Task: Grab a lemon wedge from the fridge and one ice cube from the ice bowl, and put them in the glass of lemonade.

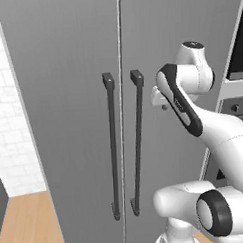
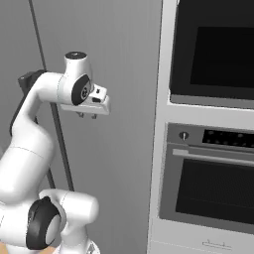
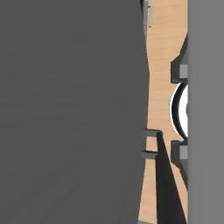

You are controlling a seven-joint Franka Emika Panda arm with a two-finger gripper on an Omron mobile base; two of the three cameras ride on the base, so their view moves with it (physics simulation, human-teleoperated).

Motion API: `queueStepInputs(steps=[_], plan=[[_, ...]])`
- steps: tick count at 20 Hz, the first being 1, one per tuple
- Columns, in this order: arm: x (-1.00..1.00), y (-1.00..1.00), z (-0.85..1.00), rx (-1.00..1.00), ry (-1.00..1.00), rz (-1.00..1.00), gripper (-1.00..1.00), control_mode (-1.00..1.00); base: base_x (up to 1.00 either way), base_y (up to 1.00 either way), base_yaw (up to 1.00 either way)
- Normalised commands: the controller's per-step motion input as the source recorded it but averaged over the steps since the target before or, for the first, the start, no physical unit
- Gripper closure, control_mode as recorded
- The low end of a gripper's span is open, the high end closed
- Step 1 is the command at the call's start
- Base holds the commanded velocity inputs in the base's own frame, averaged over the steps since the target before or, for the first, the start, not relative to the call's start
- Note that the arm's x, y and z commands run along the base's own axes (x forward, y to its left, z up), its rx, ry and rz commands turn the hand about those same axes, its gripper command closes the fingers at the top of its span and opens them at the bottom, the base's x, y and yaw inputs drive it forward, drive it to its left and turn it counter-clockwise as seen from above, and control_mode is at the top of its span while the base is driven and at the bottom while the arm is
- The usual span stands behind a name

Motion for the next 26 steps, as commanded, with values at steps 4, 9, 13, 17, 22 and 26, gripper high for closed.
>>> queueStepInputs(steps=[4,9,13,17,22,26], plan=[[-0.53,0.00,0.00,0.05,-0.04,0.00,-1.00,-1.00,0.00,0.00,0.00],[-1.00,0.00,0.00,0.15,-0.02,0.00,-1.00,-1.00,0.00,0.00,0.00],[-0.85,0.02,-0.13,0.10,0.00,0.00,-1.00,-1.00,0.00,0.00,0.00],[-0.51,0.05,-0.12,0.06,-0.03,0.00,-1.00,-1.00,0.00,0.00,0.00],[0.00,0.00,0.00,0.00,0.00,0.00,-1.00,1.00,-0.08,0.65,-0.09],[0.00,0.00,0.00,0.00,0.00,0.00,-1.00,1.00,-0.55,0.52,-0.17]])
